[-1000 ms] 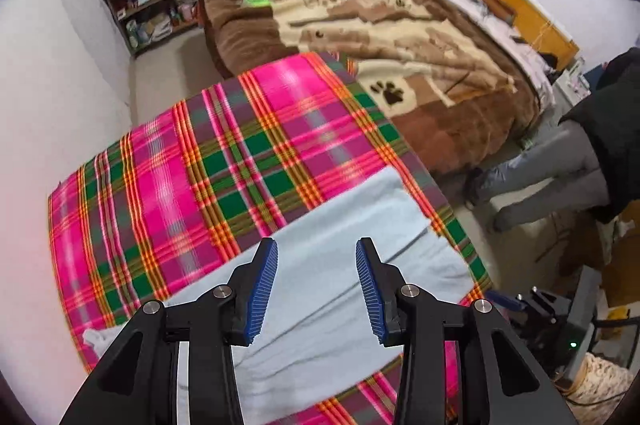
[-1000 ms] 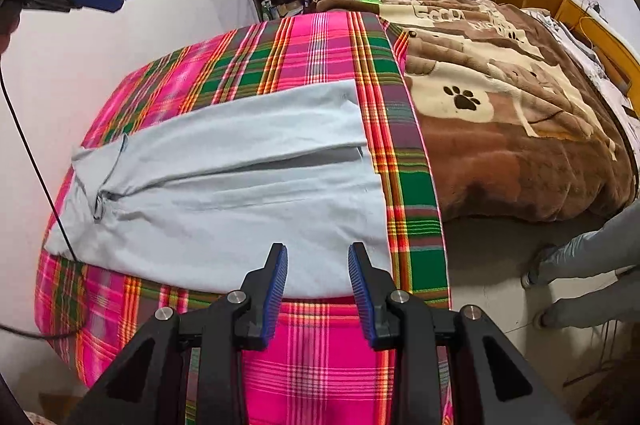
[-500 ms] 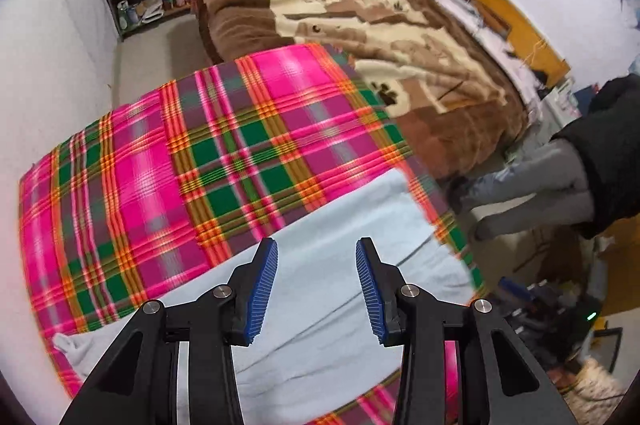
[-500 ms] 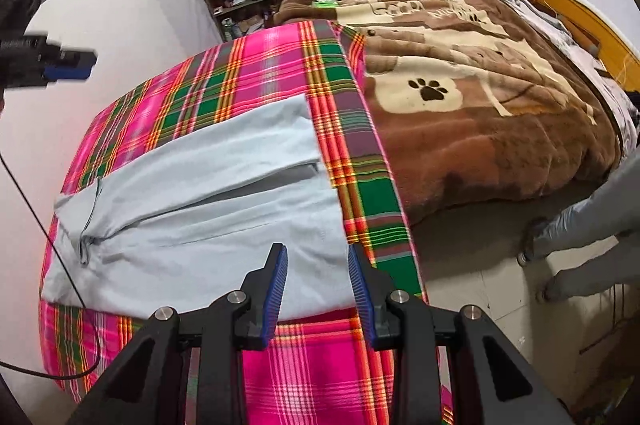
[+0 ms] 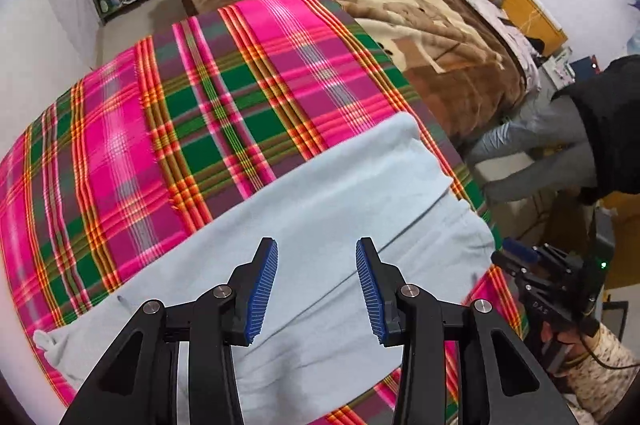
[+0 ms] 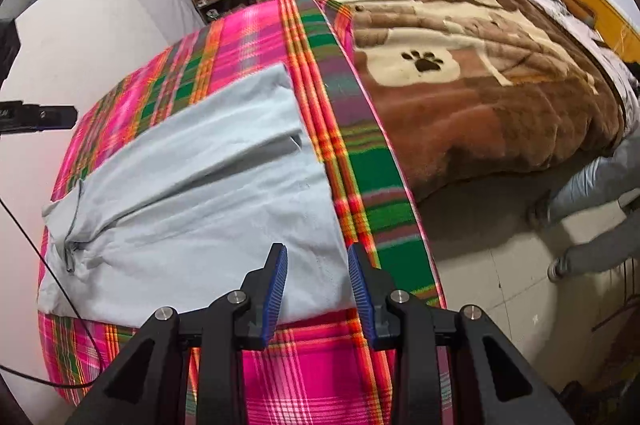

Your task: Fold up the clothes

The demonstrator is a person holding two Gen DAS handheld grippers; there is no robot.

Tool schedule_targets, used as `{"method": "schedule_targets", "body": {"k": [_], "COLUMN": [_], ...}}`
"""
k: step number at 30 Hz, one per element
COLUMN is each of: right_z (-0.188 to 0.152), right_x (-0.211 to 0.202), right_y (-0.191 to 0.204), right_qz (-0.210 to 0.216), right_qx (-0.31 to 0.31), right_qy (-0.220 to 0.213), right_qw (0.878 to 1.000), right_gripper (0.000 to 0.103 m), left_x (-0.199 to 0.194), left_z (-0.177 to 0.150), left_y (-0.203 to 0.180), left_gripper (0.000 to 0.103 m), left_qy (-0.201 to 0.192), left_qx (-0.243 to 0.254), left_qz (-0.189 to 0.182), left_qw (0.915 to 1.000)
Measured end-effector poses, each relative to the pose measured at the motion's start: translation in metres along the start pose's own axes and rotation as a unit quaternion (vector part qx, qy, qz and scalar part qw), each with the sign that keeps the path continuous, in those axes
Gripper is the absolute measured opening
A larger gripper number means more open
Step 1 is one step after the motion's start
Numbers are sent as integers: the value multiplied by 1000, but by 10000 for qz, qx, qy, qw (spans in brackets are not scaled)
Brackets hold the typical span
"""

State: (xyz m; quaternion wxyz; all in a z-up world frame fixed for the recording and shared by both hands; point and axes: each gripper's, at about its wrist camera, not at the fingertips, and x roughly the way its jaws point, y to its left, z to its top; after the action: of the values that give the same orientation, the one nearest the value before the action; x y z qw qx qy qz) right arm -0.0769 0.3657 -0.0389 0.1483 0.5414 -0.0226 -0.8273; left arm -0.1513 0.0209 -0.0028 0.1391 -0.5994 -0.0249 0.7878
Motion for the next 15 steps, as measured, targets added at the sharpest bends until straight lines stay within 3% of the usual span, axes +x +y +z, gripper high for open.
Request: {"method": "schedule_targets", "body": {"k": [7,15], "right_z": [-5,3], "right_x": [3,3], "right_y": [-10,-12], "right_qz": [-35,141], "right_qx": [105,51], "right_qy": [82,100], "right_qw": [9999,9998], "right_gripper": [33,33], "left_x": [4,-4], "left_z": [5,1], "left_y": [-13,-10], "left_gripper": [43,43], "left_qy": [19,47], "left_qx": [-65,-216], "left_qz": [-152,105], "left_qw": [9999,9997]}}
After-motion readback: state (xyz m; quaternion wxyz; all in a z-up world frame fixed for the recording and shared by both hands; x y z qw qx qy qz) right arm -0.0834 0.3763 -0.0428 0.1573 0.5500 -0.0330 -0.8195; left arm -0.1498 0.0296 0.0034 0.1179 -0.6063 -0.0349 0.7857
